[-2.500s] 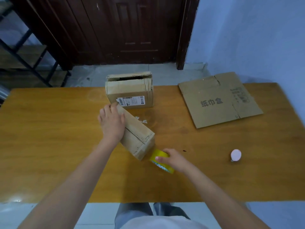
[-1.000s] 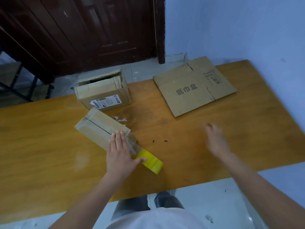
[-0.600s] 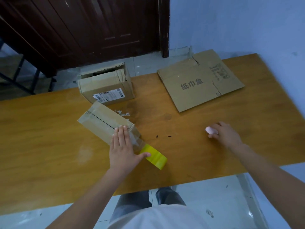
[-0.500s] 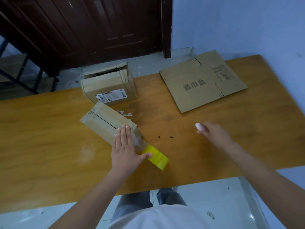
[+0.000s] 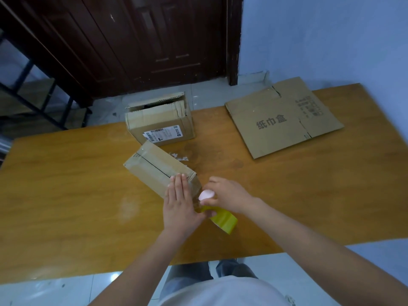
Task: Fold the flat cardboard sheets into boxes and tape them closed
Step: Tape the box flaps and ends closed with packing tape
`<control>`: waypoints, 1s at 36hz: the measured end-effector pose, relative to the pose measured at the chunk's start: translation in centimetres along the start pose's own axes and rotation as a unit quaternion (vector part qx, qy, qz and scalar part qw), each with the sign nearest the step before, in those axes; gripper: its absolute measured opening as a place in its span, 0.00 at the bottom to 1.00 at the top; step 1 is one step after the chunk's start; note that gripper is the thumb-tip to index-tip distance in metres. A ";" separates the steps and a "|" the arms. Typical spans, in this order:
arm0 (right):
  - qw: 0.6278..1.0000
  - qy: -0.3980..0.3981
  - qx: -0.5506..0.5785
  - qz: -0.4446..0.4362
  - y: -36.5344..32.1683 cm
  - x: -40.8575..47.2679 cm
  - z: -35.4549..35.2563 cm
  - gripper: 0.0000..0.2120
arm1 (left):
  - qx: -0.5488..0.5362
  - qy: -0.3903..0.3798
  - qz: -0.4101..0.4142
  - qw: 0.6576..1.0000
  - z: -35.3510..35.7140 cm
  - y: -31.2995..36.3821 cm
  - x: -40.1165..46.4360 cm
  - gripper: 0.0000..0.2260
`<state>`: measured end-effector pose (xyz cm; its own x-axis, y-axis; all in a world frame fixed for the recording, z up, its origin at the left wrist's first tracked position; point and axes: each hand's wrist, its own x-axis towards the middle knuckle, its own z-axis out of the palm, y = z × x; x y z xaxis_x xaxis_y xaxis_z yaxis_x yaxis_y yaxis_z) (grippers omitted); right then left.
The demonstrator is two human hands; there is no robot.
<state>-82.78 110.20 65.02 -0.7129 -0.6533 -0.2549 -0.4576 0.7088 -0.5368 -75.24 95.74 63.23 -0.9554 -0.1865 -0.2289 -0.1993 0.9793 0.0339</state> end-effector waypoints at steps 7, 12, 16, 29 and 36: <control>0.997 0.040 -0.057 0.021 -0.1 0.7 0.3 0.21 | 0.005 0.009 -0.002 1.000 0.1 0.0 0.1 0.55; 0.984 0.103 -0.006 0.143 3.1 0.6 -0.6 0.21 | 0.008 0.030 0.014 0.999 -0.2 0.2 -0.3 0.55; 0.972 0.066 -0.034 0.223 7.2 -0.7 1.2 0.20 | 0.013 0.029 0.007 0.999 -0.6 0.3 -0.4 0.55; 0.923 0.093 0.334 0.167 2.1 0.4 3.0 0.20 | -0.018 0.025 0.033 0.999 0.5 -0.2 0.1 0.54; 0.929 0.047 0.314 0.190 -0.3 0.7 5.6 0.12 | -0.013 0.052 0.023 0.998 0.8 -0.4 0.2 0.48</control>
<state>-80.11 108.03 60.51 -0.8158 -0.3409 -0.4672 0.2166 0.5688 -0.7934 -75.15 95.34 62.44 -0.9809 -0.1503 -0.1235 -0.1595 0.9849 0.0679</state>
